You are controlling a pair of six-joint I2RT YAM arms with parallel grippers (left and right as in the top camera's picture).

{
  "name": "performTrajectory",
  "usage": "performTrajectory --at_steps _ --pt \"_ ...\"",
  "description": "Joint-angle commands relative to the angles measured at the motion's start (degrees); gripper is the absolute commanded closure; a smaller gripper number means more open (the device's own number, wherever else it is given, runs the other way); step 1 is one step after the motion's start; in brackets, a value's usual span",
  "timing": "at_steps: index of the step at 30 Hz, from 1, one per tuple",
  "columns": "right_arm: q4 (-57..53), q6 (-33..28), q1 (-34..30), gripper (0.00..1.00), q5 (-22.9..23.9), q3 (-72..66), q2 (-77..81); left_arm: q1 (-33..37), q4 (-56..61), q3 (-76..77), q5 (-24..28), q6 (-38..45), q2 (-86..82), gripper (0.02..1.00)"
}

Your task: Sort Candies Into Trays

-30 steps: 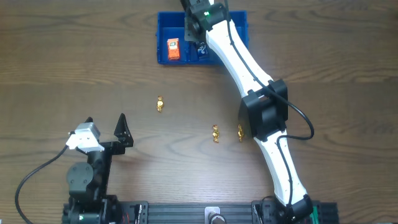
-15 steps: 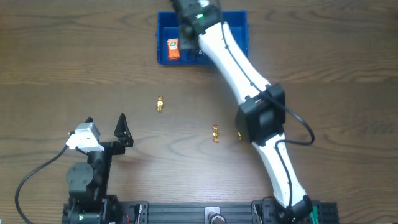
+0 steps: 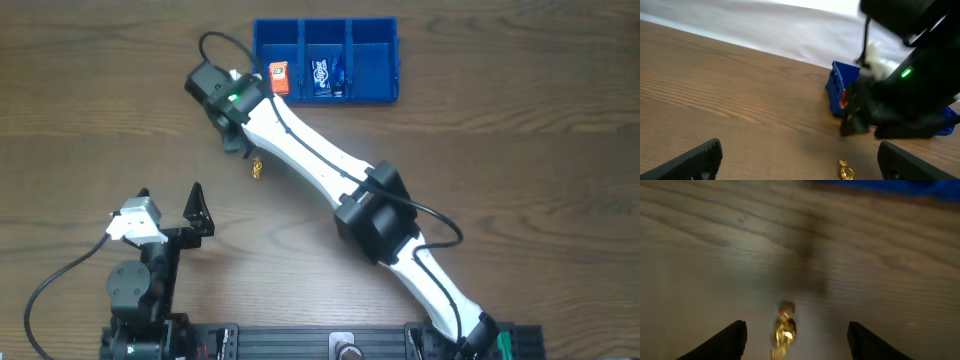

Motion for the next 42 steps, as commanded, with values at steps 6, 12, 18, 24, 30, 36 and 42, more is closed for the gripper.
performTrajectory --at_steps 6,12,18,24,30,36,42 --pt "-0.7 5.9 1.4 0.336 -4.3 -0.5 6.2 0.2 -0.7 -1.8 0.5 0.6 -0.3 0.023" --pt "-3.2 6.7 1.6 0.384 -5.7 -0.5 6.4 0.2 -0.7 -1.8 0.5 0.6 -0.3 0.02" --pt "-3.0 7.8 1.5 0.614 -5.6 -1.7 6.4 0.2 -0.7 -1.8 0.5 0.6 -0.3 0.02" --pt "-2.7 7.8 1.5 0.84 -5.6 -2.0 6.4 0.2 -0.7 -1.8 0.5 0.6 -0.3 0.02" --pt "-3.0 7.7 1.1 0.923 -5.6 -1.9 5.6 0.2 -0.7 -1.8 0.5 0.6 -0.3 0.02" --pt "-4.7 0.5 -4.0 0.919 0.9 -1.9 -9.6 0.2 -0.7 -1.8 0.5 0.6 -0.3 0.023" --pt "-1.2 -8.3 -13.8 0.919 10.1 -1.9 -16.5 0.2 -0.7 -1.8 0.5 0.6 -0.3 0.02"
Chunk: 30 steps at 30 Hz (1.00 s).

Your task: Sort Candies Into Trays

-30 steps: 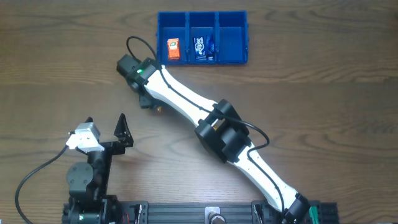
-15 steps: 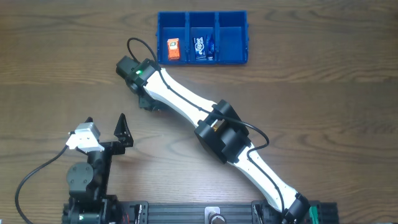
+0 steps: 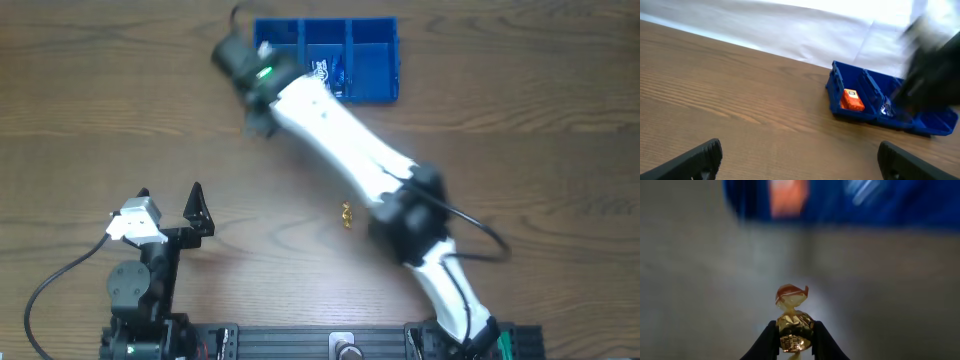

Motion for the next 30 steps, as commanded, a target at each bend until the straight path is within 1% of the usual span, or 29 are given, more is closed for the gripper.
performTrajectory --at_steps 1,4,6,10,13,23,25,27,28,30 --pt "3.8 -8.7 -9.0 0.919 8.2 0.9 -4.4 0.2 -0.7 -1.8 0.5 0.6 -0.3 0.02" --pt "7.3 -12.1 -14.4 0.917 7.9 0.9 -3.4 0.2 -0.7 -1.8 0.5 0.6 -0.3 0.02" --pt "9.2 -15.0 -17.4 0.912 5.6 0.8 -2.2 0.2 -0.7 -1.8 0.5 0.6 -0.3 0.02" --pt "10.5 -15.5 -20.8 0.91 3.8 0.8 0.9 0.2 -0.7 -1.8 0.5 0.6 -0.3 0.023" --pt "11.4 -15.8 -22.4 0.91 1.7 0.8 3.4 0.2 -0.7 -1.8 0.5 0.6 -0.3 0.02" --pt "11.9 -16.0 -22.7 0.869 1.7 0.7 6.1 0.2 -0.7 -1.8 0.5 0.6 -0.3 0.02" --pt "11.6 -16.0 -22.7 0.829 1.7 0.7 6.1 0.2 -0.7 -1.8 0.5 0.6 -0.3 0.02" --pt "11.5 -16.0 -22.7 0.735 1.7 0.7 6.1 0.2 -0.7 -1.8 0.5 0.6 -0.3 0.02" --pt "11.5 -16.0 -22.6 0.667 1.7 0.7 6.1 0.2 -0.7 -1.8 0.5 0.6 -0.3 0.02" --pt "12.0 -17.2 -22.1 0.597 1.8 0.7 5.8 0.2 -0.7 -1.8 0.5 0.6 -0.3 0.02"
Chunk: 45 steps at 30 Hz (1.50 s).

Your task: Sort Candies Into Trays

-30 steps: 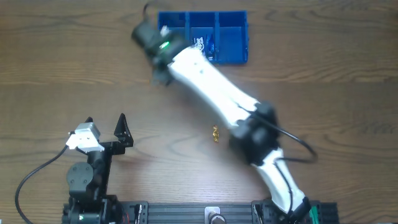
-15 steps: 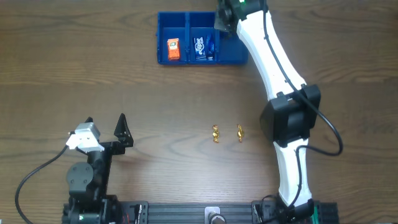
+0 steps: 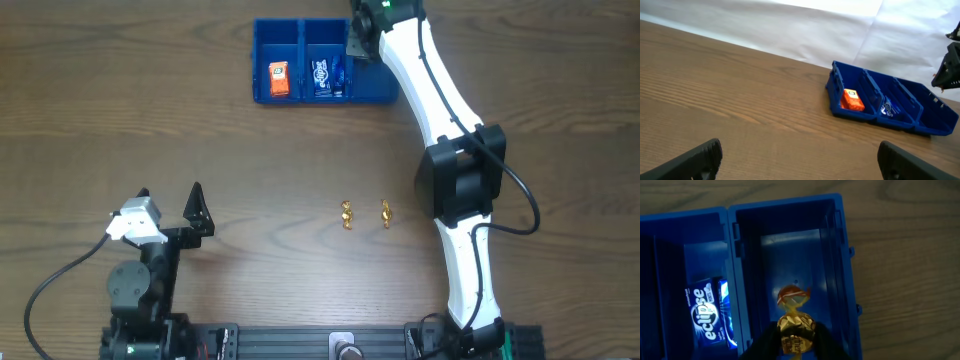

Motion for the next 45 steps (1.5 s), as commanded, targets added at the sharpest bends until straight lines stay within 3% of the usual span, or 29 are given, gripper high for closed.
performTrajectory --at_steps 1,8,14,23,31,45 --pt "0.9 -1.5 0.8 0.575 0.4 -0.2 0.0 0.2 -0.7 -1.8 0.5 0.6 -0.3 0.02" --pt "-1.6 -1.2 3.4 0.568 0.3 -0.2 -2.6 0.2 -0.7 -1.8 0.5 0.6 -0.3 0.02" --pt "-9.0 -1.0 8.1 0.472 0.5 -0.2 -7.3 0.2 -0.7 -1.8 0.5 0.6 -0.3 0.023" --pt "-21.8 5.3 17.6 0.452 0.3 -3.2 -12.5 0.2 -0.7 -1.8 0.5 0.6 -0.3 0.02" --pt "-6.2 13.7 21.4 0.408 -5.5 -42.8 -31.3 0.2 -0.7 -1.8 0.5 0.6 -0.3 0.02" --pt "10.3 15.6 22.3 0.406 -12.5 -68.5 -35.8 0.2 -0.7 -1.8 0.5 0.6 -0.3 0.023"
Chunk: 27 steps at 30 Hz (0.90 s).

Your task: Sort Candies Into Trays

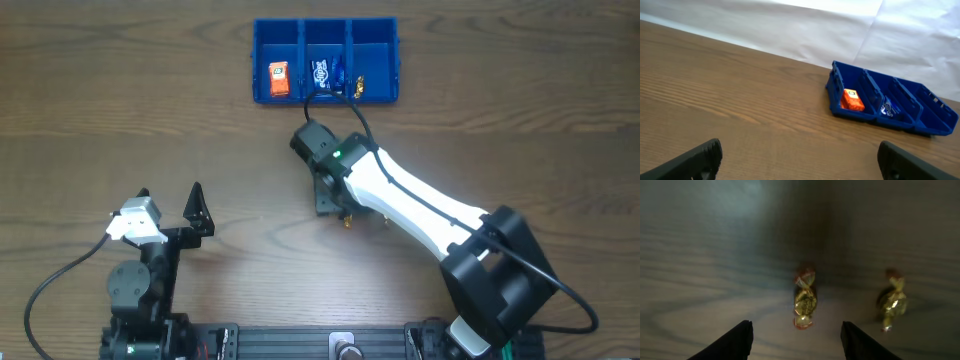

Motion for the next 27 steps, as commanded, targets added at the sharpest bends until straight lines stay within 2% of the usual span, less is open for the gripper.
performTrajectory --at_steps 1,17,27 --pt "4.1 1.1 -0.7 0.406 -1.9 -5.2 -1.1 0.2 -0.7 -1.8 0.5 0.6 -0.3 0.02" --pt "13.5 2.5 -1.8 0.424 -1.7 -10.9 1.6 0.2 -0.7 -1.8 0.5 0.6 -0.3 0.02" --pt "14.2 2.5 -1.8 0.465 -0.9 -10.9 2.7 0.2 -0.7 -1.8 0.5 0.6 -0.3 0.02"
